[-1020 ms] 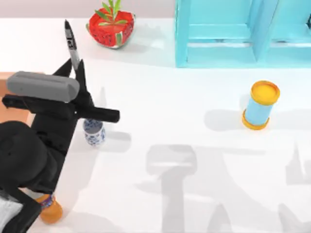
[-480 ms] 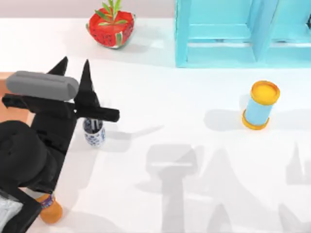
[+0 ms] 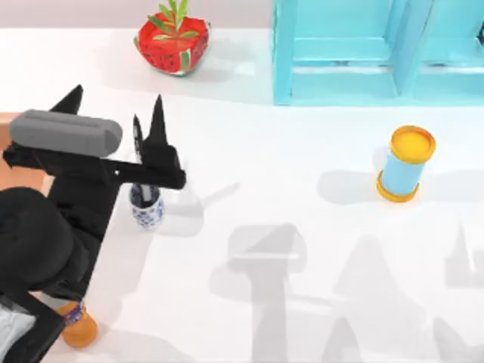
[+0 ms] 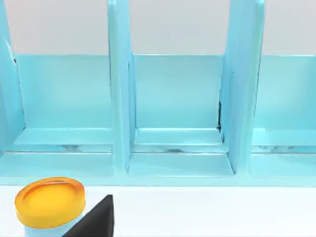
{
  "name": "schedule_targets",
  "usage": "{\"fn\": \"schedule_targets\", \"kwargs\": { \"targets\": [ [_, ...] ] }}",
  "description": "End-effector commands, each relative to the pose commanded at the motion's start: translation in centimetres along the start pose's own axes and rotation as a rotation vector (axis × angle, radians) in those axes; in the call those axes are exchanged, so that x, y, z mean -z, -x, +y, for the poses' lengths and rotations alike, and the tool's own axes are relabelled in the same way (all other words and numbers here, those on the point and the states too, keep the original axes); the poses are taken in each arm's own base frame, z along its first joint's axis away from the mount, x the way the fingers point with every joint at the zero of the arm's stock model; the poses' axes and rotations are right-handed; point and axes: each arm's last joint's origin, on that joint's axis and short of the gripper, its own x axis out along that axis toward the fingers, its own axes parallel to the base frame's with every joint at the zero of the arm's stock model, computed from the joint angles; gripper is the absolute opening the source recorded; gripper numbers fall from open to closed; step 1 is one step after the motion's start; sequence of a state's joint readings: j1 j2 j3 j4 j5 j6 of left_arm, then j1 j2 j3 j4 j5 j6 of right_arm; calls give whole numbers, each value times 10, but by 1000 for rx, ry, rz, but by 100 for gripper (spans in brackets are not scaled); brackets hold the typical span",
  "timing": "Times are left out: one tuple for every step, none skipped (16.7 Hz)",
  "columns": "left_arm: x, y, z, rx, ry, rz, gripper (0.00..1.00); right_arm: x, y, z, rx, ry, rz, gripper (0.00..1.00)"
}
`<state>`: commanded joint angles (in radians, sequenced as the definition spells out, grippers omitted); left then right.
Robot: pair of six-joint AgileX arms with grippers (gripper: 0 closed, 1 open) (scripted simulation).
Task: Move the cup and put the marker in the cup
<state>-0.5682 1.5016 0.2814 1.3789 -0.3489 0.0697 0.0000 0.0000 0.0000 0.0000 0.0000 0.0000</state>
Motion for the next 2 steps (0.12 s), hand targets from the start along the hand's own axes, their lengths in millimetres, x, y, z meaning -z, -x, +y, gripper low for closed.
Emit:
{"fn": "schedule_targets", "kwargs": {
  "targets": [
    [0,0,0,0,0,0,100,0,0,0,0,0,0,100],
    [0,0,0,0,0,0,100,0,0,0,0,0,0,100]
  ]
}}
